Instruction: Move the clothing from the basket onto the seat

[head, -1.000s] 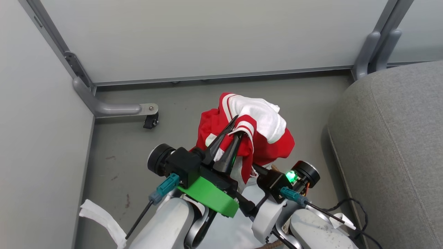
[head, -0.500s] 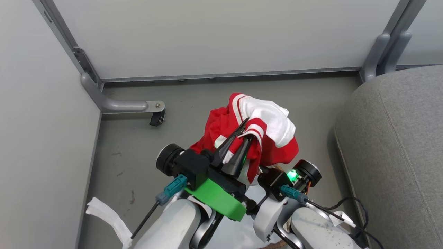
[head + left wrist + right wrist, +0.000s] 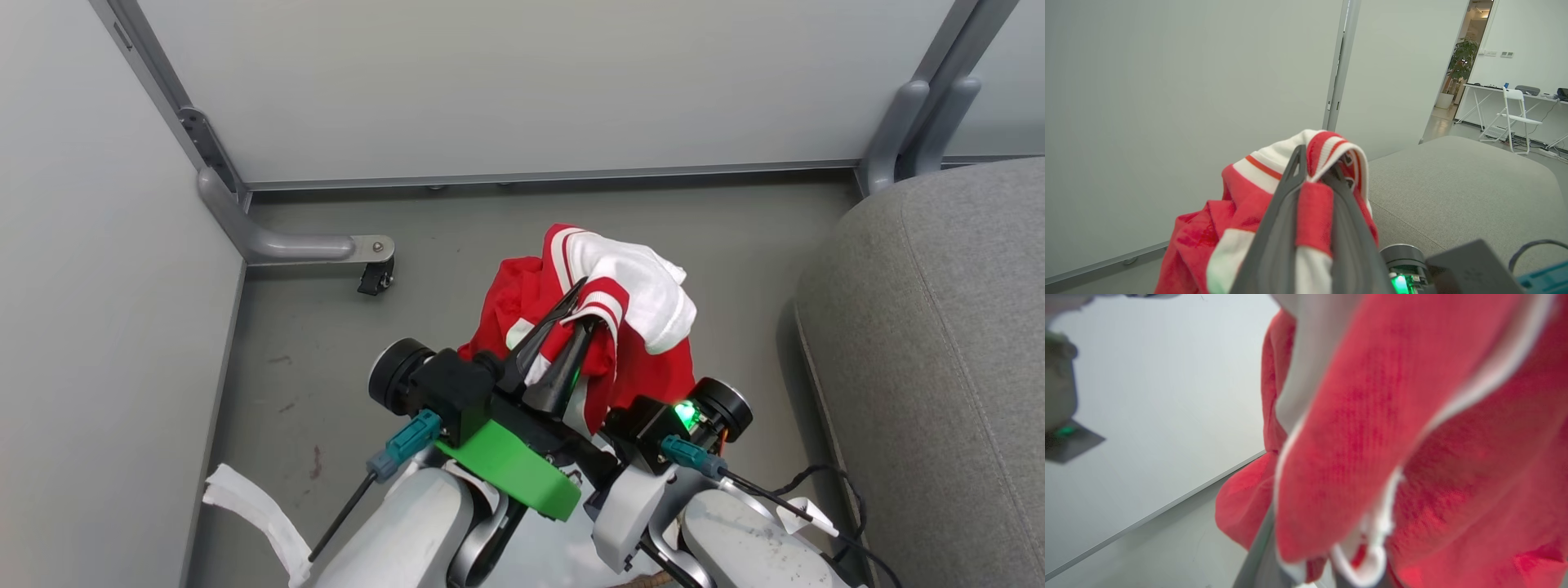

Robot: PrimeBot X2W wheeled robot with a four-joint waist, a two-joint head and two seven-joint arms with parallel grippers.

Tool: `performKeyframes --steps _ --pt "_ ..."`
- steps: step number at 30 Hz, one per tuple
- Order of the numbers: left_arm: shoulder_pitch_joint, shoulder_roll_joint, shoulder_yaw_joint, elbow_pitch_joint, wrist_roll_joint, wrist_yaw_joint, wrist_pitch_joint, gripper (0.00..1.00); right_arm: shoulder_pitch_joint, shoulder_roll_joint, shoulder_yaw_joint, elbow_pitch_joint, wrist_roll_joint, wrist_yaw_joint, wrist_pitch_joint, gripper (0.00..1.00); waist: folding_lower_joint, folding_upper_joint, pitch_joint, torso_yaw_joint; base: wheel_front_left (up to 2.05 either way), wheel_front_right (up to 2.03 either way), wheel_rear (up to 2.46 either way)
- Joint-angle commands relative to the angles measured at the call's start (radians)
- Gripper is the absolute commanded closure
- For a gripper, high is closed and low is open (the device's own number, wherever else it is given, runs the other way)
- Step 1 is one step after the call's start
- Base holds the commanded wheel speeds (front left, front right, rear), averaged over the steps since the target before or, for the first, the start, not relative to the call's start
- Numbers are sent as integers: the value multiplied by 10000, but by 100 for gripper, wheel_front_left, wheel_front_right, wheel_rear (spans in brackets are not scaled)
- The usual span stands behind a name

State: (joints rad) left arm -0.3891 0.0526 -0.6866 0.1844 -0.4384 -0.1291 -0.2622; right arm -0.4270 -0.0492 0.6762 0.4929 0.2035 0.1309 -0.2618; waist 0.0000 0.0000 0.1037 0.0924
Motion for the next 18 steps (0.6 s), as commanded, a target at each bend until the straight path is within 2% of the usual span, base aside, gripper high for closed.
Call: performKeyframes --steps 1,17,18 --pt "-126 -18 30 2 -41 -26 -37 100 26 -35 17 -24 58 -2 -47 100 0 0 5 -8 0 0 0" --pt "-143 -17 220 -139 42 -27 -37 100 37 -35 -18 -145 66 -2 -47 100 0 0 2 -104 0 0 0" --pt "-124 -17 302 -209 150 -27 -37 93 46 -35 -40 -164 53 -2 -47 100 0 0 11 -115 0 0 0"
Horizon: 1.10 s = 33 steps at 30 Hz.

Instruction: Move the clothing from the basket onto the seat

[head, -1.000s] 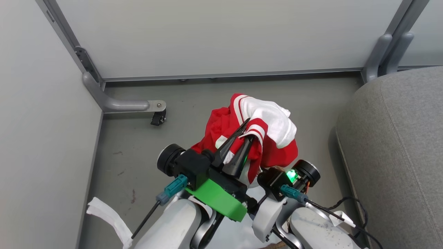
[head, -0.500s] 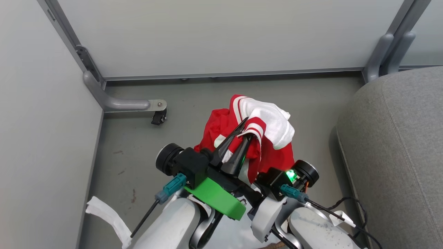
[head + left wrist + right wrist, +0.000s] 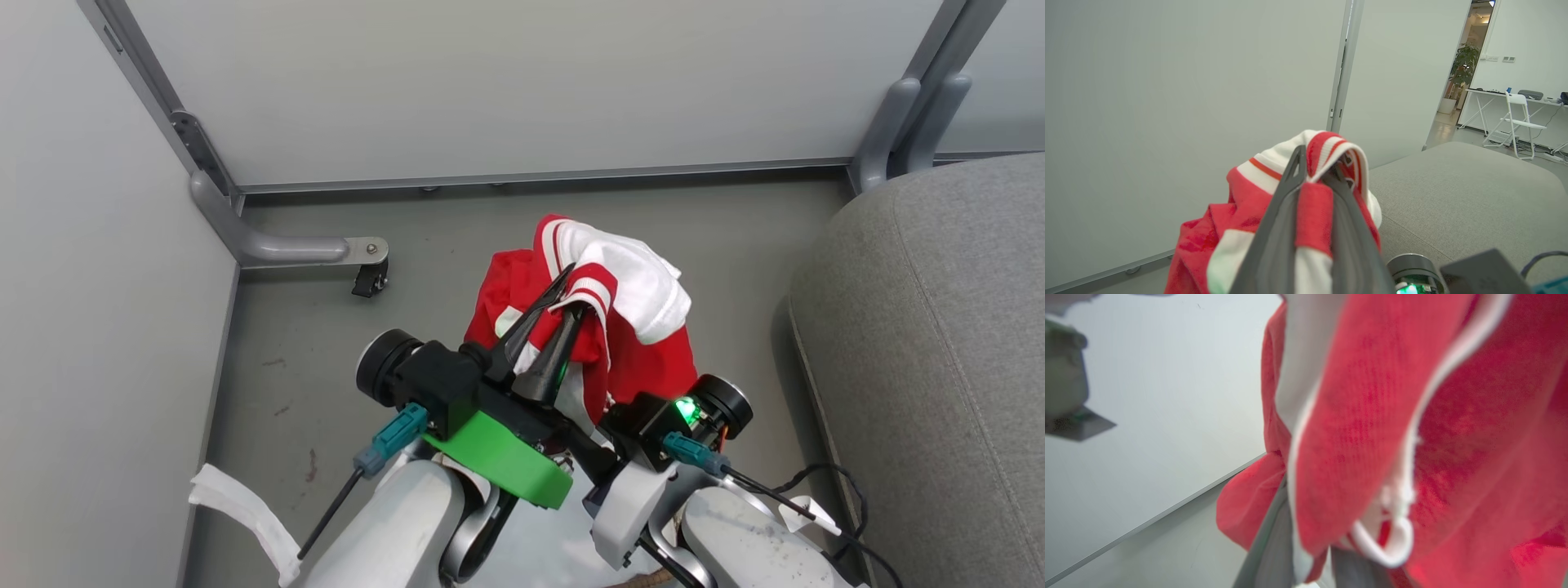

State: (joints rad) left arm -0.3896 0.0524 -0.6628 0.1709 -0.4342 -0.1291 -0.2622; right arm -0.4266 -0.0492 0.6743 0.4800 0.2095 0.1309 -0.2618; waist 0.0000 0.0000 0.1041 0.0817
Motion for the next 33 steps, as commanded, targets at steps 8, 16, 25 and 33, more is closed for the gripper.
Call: performKeyframes --steps 8,16,25,33 --pt "165 -8 344 197 469 -25 -24 0 145 -36 33 -280 5 -2 -48 100 0 0 -89 -562 0 0 0" --pt "316 72 505 582 963 -14 -24 0 392 -32 -91 -737 8 -5 -50 100 0 0 -2 -2239 0 0 0" --pt "616 402 693 651 1230 -13 -24 0 909 -23 -417 -1261 -33 -6 -50 100 0 0 216 -4493 0 0 0" --pt "703 782 777 436 1510 -13 -23 0 1106 -18 -866 -1995 -195 -6 -50 100 0 0 662 -5711 0 0 0"
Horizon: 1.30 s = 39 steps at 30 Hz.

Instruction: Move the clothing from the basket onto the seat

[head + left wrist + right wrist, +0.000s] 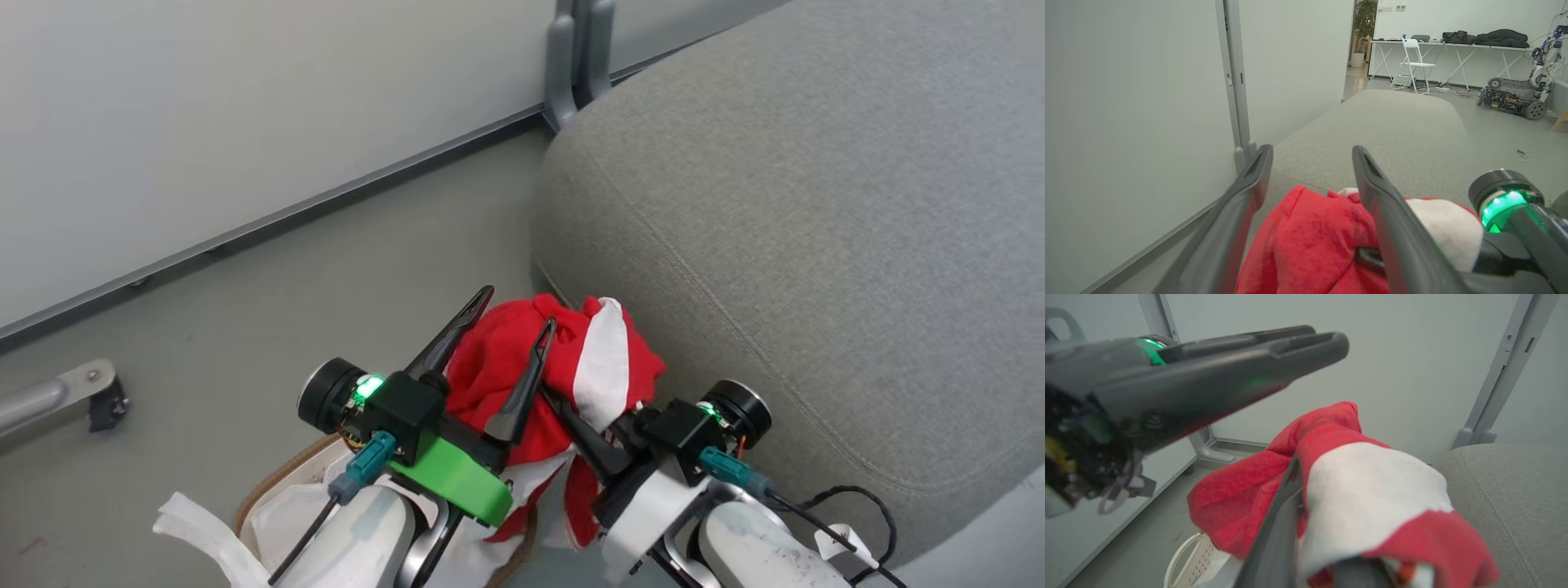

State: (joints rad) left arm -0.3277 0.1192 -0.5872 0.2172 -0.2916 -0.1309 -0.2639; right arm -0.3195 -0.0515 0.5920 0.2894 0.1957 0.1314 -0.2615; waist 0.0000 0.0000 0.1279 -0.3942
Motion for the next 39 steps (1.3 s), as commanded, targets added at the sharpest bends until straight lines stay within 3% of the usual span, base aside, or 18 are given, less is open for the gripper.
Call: performKeyframes --steps 1,7,15,26,39 --pt "83 162 34 -51 91 4 -6 0 6 13 -191 -244 -78 -12 -54 100 0 0 494 -1016 0 0 0" --pt "-86 524 254 -396 232 4 -6 0 -808 10 -1654 -831 -616 -12 -54 100 0 0 1111 -1236 0 0 0" --pt "-448 1136 80 -806 113 4 -6 0 -3124 -84 -3967 -447 -2787 -12 -54 100 0 0 2233 -617 0 0 0" --pt "-1049 2039 -404 -1375 -55 4 -6 0 -6416 -1710 -6239 293 -4296 -12 299 100 0 0 3924 495 0 0 0" --pt "-1700 2713 -741 -2050 -233 4 -6 0 -7270 -3059 -9363 -92 -5449 -14 1867 100 0 0 5560 1202 0 0 0"
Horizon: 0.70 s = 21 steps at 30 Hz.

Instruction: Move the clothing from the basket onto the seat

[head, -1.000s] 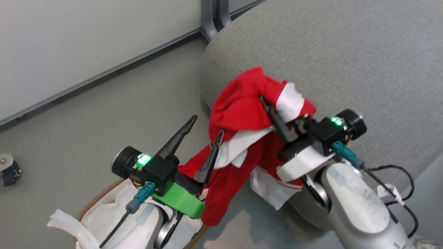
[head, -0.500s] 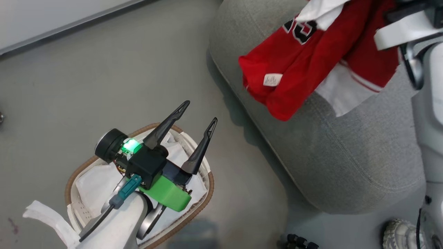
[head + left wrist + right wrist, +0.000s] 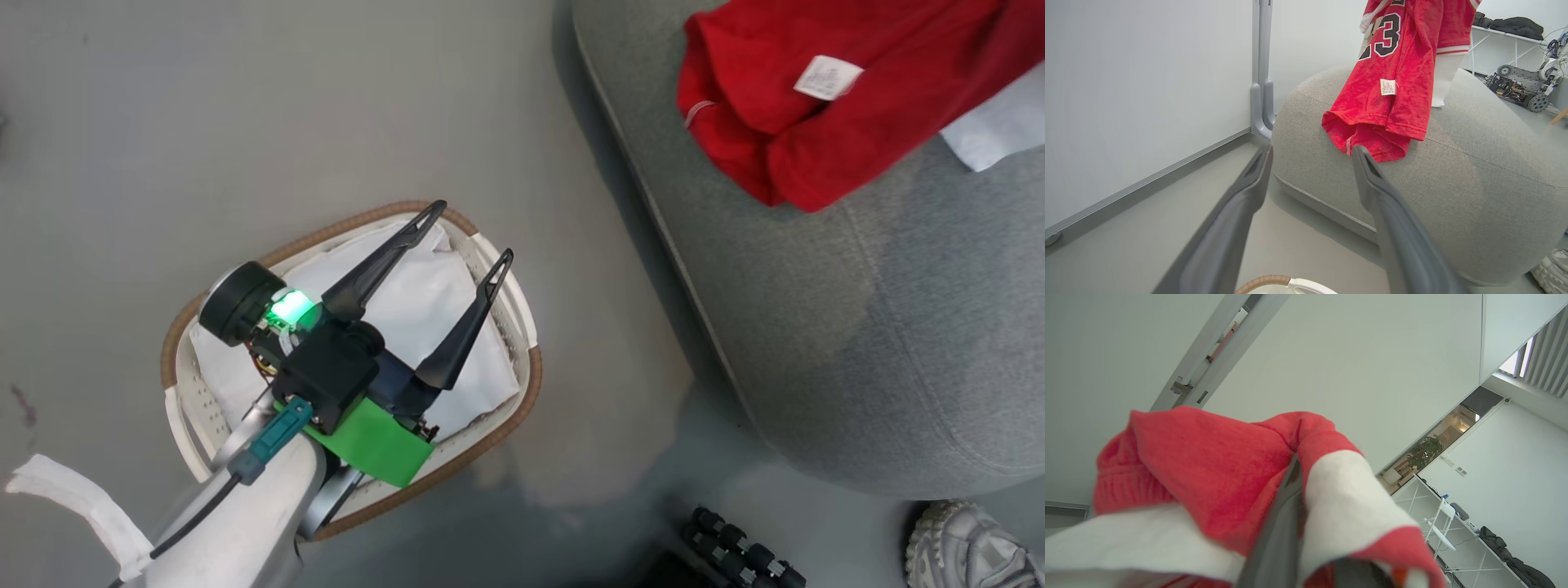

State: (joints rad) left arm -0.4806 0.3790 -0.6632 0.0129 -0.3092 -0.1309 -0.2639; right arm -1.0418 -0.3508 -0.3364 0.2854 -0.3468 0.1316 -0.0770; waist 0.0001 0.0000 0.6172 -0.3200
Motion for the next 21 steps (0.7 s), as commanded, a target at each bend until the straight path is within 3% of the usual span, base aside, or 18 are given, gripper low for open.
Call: performKeyframes --steps 1,9,18,19,20,21 --pt "-197 155 15 -33 -58 4 -6 0 -2 -105 -342 -52 -17 -16 90 100 -1 0 759 485 0 0 0" --pt "-229 493 35 -95 -115 4 -6 0 757 207 -1887 96 -107 -16 546 100 -1 0 1438 584 0 0 0" --pt "-313 624 209 -15 -152 4 -6 0 1239 814 -2948 1452 -76 -16 152 100 -1 0 1719 624 0 0 0" --pt "-316 608 244 16 -152 4 -6 0 1256 911 -2992 1536 -66 -16 39 76 -1 0 1687 621 0 0 0" --pt "-311 575 278 65 -139 4 -6 0 1297 1025 -3022 1605 -106 -16 -119 23 -1 0 1611 623 0 0 0" --pt "-314 530 306 104 -137 4 -6 0 1333 1114 -3042 1663 -146 -16 -216 0 -1 0 1546 629 0 0 0"
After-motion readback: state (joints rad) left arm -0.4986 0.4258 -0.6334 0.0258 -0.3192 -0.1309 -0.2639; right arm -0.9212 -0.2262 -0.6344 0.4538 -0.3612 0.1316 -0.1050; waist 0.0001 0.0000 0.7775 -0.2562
